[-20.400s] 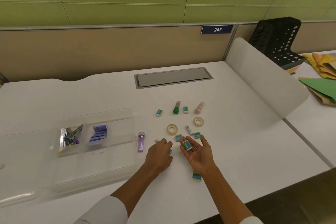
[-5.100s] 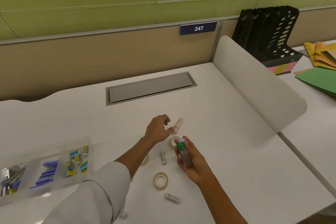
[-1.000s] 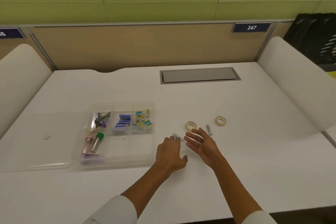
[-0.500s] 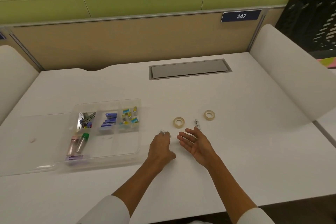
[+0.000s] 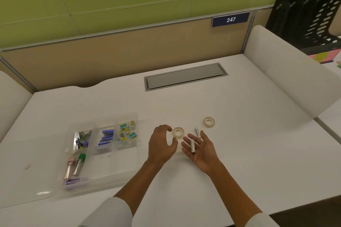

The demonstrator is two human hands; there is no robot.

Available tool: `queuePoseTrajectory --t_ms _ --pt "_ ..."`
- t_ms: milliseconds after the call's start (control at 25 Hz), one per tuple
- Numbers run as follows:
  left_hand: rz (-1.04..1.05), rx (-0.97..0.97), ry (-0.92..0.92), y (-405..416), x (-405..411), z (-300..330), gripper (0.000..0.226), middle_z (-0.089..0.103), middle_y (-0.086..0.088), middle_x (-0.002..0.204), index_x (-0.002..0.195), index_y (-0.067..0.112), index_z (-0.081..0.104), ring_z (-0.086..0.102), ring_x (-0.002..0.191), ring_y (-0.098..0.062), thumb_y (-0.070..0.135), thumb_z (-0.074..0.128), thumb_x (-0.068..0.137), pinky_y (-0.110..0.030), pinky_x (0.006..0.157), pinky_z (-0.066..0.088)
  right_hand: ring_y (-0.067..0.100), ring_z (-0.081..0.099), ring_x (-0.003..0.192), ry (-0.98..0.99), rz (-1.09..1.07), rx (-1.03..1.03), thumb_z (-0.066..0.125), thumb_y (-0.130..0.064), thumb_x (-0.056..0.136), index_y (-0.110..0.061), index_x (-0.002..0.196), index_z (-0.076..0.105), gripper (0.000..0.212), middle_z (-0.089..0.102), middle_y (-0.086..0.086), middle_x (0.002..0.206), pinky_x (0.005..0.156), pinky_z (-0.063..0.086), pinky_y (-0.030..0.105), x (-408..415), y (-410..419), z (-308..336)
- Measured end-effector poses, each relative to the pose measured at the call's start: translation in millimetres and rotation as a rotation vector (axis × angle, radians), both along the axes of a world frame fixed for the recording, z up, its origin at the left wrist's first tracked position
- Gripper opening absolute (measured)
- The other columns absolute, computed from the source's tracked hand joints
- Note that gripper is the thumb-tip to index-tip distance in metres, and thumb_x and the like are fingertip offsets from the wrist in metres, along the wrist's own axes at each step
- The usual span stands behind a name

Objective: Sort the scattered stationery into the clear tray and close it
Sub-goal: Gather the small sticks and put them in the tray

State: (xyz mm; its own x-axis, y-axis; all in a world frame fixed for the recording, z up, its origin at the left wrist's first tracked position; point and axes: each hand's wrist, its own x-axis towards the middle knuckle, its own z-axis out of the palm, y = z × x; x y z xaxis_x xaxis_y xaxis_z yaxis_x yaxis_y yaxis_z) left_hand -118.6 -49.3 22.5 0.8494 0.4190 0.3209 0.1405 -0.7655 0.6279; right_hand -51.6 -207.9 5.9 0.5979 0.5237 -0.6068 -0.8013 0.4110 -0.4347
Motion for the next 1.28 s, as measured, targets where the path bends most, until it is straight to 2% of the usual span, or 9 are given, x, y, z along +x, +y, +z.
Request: queuePoseTrajectory --t_ms 160,240,400,520,680,880,960,1120,1280 --pt "0.145 0.104 0.490 -1 6 -19 0.042 0.052 -0.002 0.111 0.106 0.015 0.054 0.046 0.108 -0.022 0.035 0.071 0.073 -0.032 0.079 0.050 0.038 0.068 0.110 0.018 -0.050 0.066 0.054 -0.050 0.095 -0.001 0.135 0.055 0.063 0.066 0.022 0.128 0.089 0.058 0.047 4 -3 1" --pt "0.140 0.100 0.584 -1 7 -26 0.036 0.051 -0.006 0.111 0.105 0.014 0.053 0.047 0.109 -0.024 0.029 0.069 0.076 -0.033 0.080 0.050 0.039 0.067 0.112 0.024 -0.083 0.095 0.054 -0.051 0.095 -0.001 0.136 0.053 0.064 0.065 0.022 0.128 0.090 0.057 0.048 4 -5 3" --pt "0.141 -0.101 0.430 9 12 -28 0.036 0.059 -0.006 0.096 0.094 0.012 0.054 0.055 0.091 -0.023 0.017 0.075 0.066 -0.031 0.070 0.048 0.040 0.064 0.116 0.026 -0.131 0.133 0.056 -0.052 0.093 -0.001 0.135 0.053 0.066 0.065 0.024 0.129 0.095 0.053 0.049 0 -11 5" --pt "-0.007 -0.214 0.199 3 13 -16 0.040 0.058 0.000 0.078 0.084 0.015 0.051 0.054 0.071 -0.018 0.021 0.078 0.056 -0.026 0.058 0.043 0.040 0.064 0.118 0.018 -0.152 0.133 0.057 -0.053 0.092 0.000 0.134 0.052 0.068 0.065 0.023 0.129 0.101 0.050 0.048 -5 -17 5" --pt "-0.287 -0.272 0.015 -30 17 12 0.038 0.062 0.007 0.086 0.092 0.019 0.056 0.060 0.081 -0.010 0.018 0.078 0.061 -0.020 0.067 0.049 0.038 0.062 0.121 0.034 -0.170 0.150 0.058 -0.054 0.091 0.001 0.134 0.052 0.070 0.064 0.023 0.130 0.098 0.053 0.047 -8 -23 4" --pt "-0.549 -0.167 0.147 -56 24 24 0.054 0.056 0.009 0.110 0.116 0.026 0.050 0.053 0.104 -0.006 0.021 0.070 0.066 -0.021 0.081 0.050 0.037 0.066 0.115 0.016 -0.147 0.107 0.052 -0.046 0.098 0.001 0.129 0.057 0.056 0.065 0.022 0.129 0.097 0.053 0.045 -5 -29 12" --pt "-0.502 -0.119 0.110 -54 30 21 0.055 0.054 0.011 0.114 0.119 0.024 0.050 0.049 0.109 -0.004 0.020 0.069 0.067 -0.018 0.088 0.044 0.034 0.069 0.106 0.018 -0.181 0.057 0.054 -0.036 0.099 -0.002 0.129 0.056 0.046 0.068 0.020 0.124 0.091 0.056 0.042 -2 -37 11" --pt "-0.317 -0.085 0.170 -46 55 10 0.043 0.054 0.008 0.111 0.113 0.018 0.053 0.048 0.108 -0.012 0.020 0.067 0.072 -0.029 0.089 0.045 0.035 0.070 0.103 0.074 -0.254 0.085 0.054 -0.033 0.099 -0.003 0.125 0.057 0.040 0.070 0.020 0.116 0.076 0.063 0.040 4 -62 7" --pt "-0.252 -0.005 0.406 -51 84 -8 0.046 0.052 -0.004 0.123 0.119 0.013 0.052 0.044 0.117 -0.022 0.018 0.071 0.077 -0.030 0.088 0.041 0.038 0.068 0.110 0.089 -0.279 0.114 0.051 -0.040 0.100 -0.002 0.129 0.055 0.048 0.067 0.023 0.123 0.083 0.060 0.044 9 -86 3"
